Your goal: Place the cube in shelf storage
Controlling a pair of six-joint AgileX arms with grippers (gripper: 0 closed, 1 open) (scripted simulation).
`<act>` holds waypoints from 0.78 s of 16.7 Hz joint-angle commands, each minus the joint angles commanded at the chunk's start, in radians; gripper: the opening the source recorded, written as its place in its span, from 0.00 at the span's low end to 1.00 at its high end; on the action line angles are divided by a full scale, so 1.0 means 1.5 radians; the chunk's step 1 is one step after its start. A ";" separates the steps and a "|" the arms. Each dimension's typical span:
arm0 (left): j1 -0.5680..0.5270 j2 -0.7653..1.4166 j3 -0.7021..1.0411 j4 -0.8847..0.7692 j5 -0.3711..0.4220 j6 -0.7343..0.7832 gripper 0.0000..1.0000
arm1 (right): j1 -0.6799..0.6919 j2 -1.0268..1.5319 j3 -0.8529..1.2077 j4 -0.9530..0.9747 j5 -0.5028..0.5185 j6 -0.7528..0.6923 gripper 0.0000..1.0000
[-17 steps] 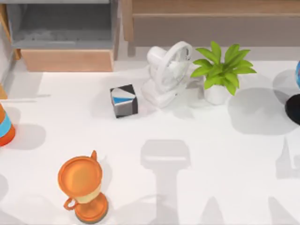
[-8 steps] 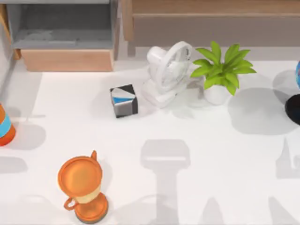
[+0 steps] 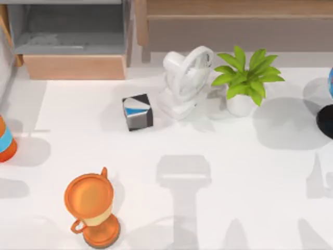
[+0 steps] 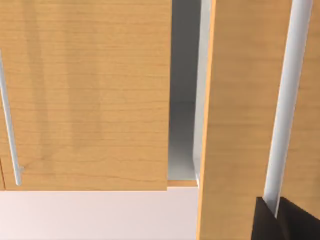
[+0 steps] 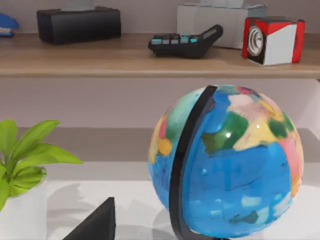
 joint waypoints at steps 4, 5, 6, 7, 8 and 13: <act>0.000 0.000 0.000 0.000 0.000 0.000 0.53 | 0.000 0.000 0.000 0.000 0.000 0.000 1.00; 0.000 0.000 0.000 0.000 0.000 0.000 0.60 | 0.000 0.000 0.000 0.000 0.000 0.000 1.00; 0.000 0.000 0.000 0.000 0.000 0.000 0.68 | 0.000 0.000 0.000 0.000 0.000 0.000 1.00; 0.000 0.000 0.000 0.000 0.000 0.000 0.75 | 0.000 0.000 0.000 0.000 0.000 0.000 1.00; 0.000 0.000 0.000 0.000 0.000 0.000 0.83 | 0.000 0.000 0.000 0.000 0.000 0.000 1.00; 0.000 0.000 0.000 0.000 0.000 0.000 1.00 | 0.000 0.000 0.000 0.000 0.000 0.000 1.00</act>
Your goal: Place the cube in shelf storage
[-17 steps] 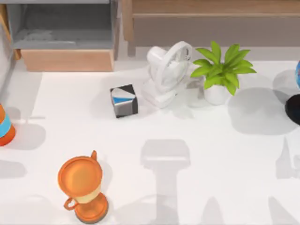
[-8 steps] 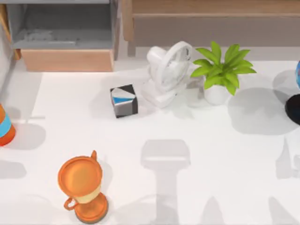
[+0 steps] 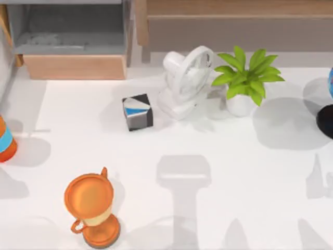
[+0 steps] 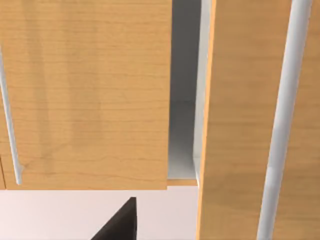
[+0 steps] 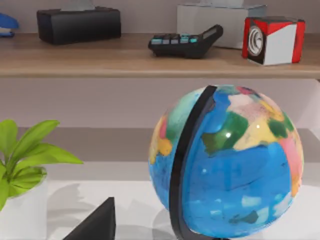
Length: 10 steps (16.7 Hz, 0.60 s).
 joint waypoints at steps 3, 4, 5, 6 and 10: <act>0.000 0.000 0.000 0.000 0.000 0.000 1.00 | 0.000 0.000 0.000 0.000 0.000 0.000 1.00; 0.000 0.000 0.000 0.000 0.000 0.000 1.00 | 0.000 0.000 0.000 0.000 0.000 0.000 1.00; 0.000 0.000 0.000 0.000 0.000 0.000 1.00 | 0.000 0.000 0.000 0.000 0.000 0.000 1.00; -0.001 0.000 0.001 0.000 0.000 0.000 1.00 | 0.000 0.000 0.000 0.000 0.000 0.000 1.00; 0.019 -0.008 -0.024 0.015 0.020 0.002 1.00 | 0.000 0.000 0.000 0.000 0.000 0.000 1.00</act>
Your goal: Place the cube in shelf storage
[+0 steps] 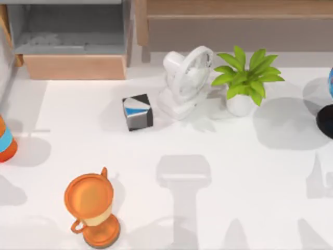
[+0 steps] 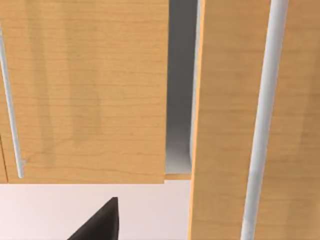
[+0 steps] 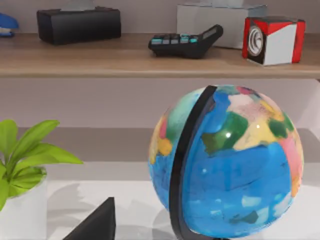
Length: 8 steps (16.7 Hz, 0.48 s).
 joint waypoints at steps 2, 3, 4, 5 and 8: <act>0.012 -0.006 -0.016 0.009 0.012 0.001 1.00 | 0.000 0.000 0.000 0.000 0.000 0.000 1.00; 0.013 -0.006 -0.016 0.009 0.013 0.001 1.00 | 0.000 0.000 0.000 0.000 0.000 0.000 1.00; 0.013 -0.006 -0.016 0.009 0.013 0.001 1.00 | 0.000 0.000 0.000 0.000 0.000 0.000 1.00; 0.010 -0.003 -0.014 0.008 0.011 0.000 1.00 | 0.000 0.000 0.000 0.000 0.000 0.000 1.00; 0.021 -0.007 0.000 -0.008 0.002 -0.004 1.00 | 0.000 0.000 0.000 0.000 0.000 0.000 1.00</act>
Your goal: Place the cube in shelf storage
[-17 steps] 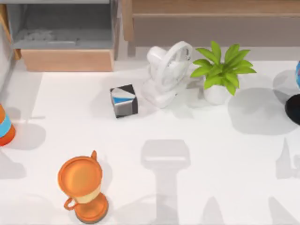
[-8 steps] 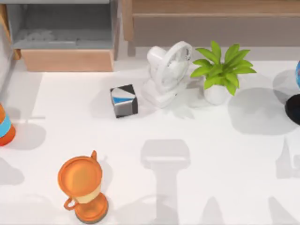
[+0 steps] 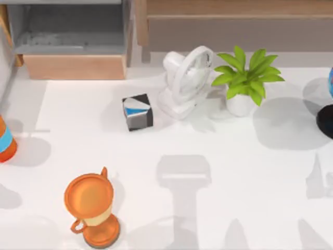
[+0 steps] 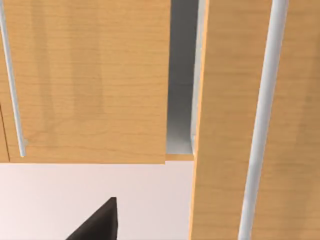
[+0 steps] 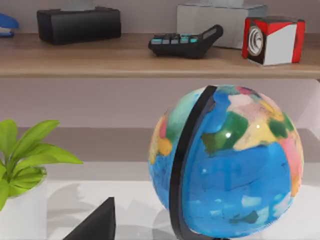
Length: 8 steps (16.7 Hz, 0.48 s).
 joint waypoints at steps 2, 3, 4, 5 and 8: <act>0.024 -0.009 0.034 -0.041 -0.021 -0.013 1.00 | 0.000 0.000 0.000 0.000 0.000 0.000 1.00; 0.038 -0.013 0.058 -0.072 -0.035 -0.024 1.00 | 0.000 0.000 0.000 0.000 0.000 0.000 1.00; 0.053 -0.018 0.086 -0.108 -0.050 -0.036 1.00 | 0.000 0.000 0.000 0.000 0.000 0.000 1.00; 0.067 -0.022 0.117 -0.149 -0.066 -0.051 1.00 | 0.000 0.000 0.000 0.000 0.000 0.000 1.00; 0.094 -0.029 0.234 -0.304 -0.121 -0.109 1.00 | 0.000 0.000 0.000 0.000 0.000 0.000 1.00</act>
